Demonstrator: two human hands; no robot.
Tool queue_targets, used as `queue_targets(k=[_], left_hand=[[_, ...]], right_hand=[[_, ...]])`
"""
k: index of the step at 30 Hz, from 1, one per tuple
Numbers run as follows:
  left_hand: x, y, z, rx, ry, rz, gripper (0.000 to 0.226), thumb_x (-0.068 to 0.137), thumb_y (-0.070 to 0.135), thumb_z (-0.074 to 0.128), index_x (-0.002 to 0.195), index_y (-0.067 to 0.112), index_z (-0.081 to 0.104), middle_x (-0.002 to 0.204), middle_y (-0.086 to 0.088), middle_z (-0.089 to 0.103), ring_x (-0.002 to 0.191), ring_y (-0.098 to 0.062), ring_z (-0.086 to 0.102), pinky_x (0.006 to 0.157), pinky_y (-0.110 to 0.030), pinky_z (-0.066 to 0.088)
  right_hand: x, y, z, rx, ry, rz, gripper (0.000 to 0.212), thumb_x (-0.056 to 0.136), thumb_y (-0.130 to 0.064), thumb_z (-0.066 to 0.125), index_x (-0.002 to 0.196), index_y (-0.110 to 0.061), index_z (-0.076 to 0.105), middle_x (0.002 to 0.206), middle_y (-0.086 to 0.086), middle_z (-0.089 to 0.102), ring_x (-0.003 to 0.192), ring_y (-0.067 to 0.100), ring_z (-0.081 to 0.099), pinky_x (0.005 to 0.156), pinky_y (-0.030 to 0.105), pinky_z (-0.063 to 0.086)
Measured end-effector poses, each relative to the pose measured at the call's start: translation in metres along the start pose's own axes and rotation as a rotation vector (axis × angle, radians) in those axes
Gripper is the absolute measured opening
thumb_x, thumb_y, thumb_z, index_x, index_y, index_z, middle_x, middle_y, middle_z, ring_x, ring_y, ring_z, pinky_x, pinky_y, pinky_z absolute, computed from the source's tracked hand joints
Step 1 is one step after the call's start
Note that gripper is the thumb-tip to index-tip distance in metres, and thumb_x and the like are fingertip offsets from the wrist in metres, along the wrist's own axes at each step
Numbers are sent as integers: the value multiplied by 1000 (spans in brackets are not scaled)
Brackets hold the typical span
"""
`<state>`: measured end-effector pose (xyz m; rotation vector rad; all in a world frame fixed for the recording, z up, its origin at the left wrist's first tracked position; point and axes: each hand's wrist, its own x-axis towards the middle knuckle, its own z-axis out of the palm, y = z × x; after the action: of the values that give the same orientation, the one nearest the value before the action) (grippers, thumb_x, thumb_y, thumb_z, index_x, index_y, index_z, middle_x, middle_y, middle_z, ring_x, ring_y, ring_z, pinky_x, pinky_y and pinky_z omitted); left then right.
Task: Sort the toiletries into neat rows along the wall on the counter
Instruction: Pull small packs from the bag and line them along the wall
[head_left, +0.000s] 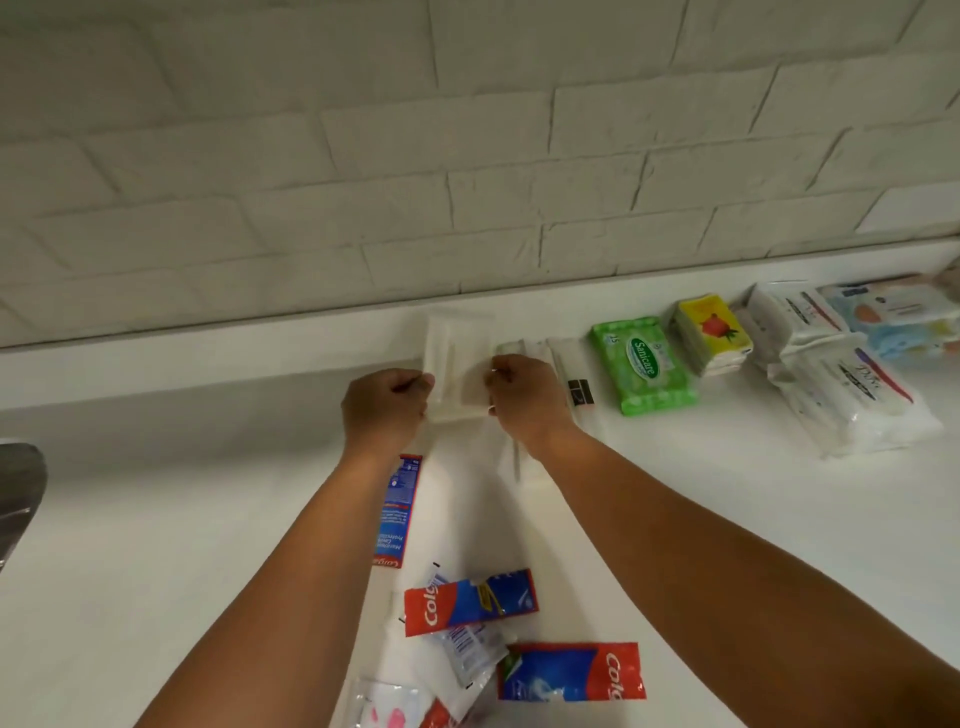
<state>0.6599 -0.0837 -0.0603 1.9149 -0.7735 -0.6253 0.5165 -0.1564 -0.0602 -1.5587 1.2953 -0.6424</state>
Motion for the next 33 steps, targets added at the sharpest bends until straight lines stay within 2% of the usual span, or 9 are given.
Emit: queue_targets(k=[3, 6, 10, 13, 15, 19, 24, 29, 33], left_hand=[[19, -10, 7, -114, 20, -132, 24, 84, 25, 78, 60, 24, 72, 56, 2, 68, 54, -16, 62, 80, -43, 60], [27, -21, 16, -130, 17, -208, 20, 83, 20, 79, 63, 17, 73, 57, -2, 69, 52, -17, 62, 78, -40, 60], [30, -30, 26, 34, 27, -185, 13, 80, 28, 79, 79, 16, 78, 68, -2, 74, 73, -21, 72, 84, -36, 59], [29, -30, 27, 219, 34, -123, 29, 82, 32, 76, 104, 12, 77, 99, -7, 76, 100, -25, 70, 90, -28, 50], [27, -29, 27, 274, 27, -101, 36, 85, 32, 74, 112, 10, 74, 113, -10, 73, 109, -27, 66, 89, -26, 44], [27, -29, 29, 339, 8, -61, 31, 87, 31, 73, 105, 5, 75, 107, -12, 74, 104, -29, 66, 80, -23, 39], [26, -28, 29, 424, -10, -35, 24, 86, 34, 72, 76, 12, 70, 81, -11, 69, 83, -29, 64, 71, -25, 38], [19, -25, 20, 473, 19, 41, 43, 90, 40, 65, 118, 8, 70, 120, -9, 70, 113, -28, 63, 93, -30, 44], [1, -16, 5, 468, -9, 171, 36, 92, 44, 61, 113, 16, 71, 116, -1, 71, 105, -20, 65, 87, -26, 44]], right_hand=[[15, 4, 11, -143, -92, 30, 40, 98, -10, 39, 135, -8, 53, 137, 6, 56, 124, 17, 52, 109, 32, 40], [9, 5, 16, -81, -88, 103, 49, 97, -9, 38, 145, -11, 42, 150, 5, 44, 132, 22, 48, 108, 30, 41], [8, 8, 20, -106, -169, 147, 40, 97, -2, 33, 134, 1, 46, 117, 8, 54, 106, 25, 58, 80, 29, 48], [14, 12, 26, -65, -176, 169, 40, 94, -6, 36, 131, -4, 50, 110, 7, 54, 90, 19, 52, 60, 20, 38], [15, 12, 28, -104, -182, 151, 26, 93, -6, 36, 108, -11, 56, 92, 0, 50, 76, 13, 45, 57, 20, 34], [12, 6, 25, -81, -180, 144, 38, 95, -3, 35, 130, 2, 49, 119, 18, 57, 94, 25, 53, 74, 30, 41], [8, 4, 21, -67, -182, 155, 43, 97, -4, 35, 139, 2, 42, 138, 18, 49, 119, 30, 54, 88, 34, 47], [-3, -2, 14, -117, -184, 77, 51, 100, -16, 41, 149, -6, 32, 155, 10, 35, 136, 24, 40, 91, 21, 34], [-23, -6, 8, -100, -165, -25, 52, 95, -25, 55, 144, -11, 44, 151, 7, 44, 134, 20, 46, 106, 25, 36]])
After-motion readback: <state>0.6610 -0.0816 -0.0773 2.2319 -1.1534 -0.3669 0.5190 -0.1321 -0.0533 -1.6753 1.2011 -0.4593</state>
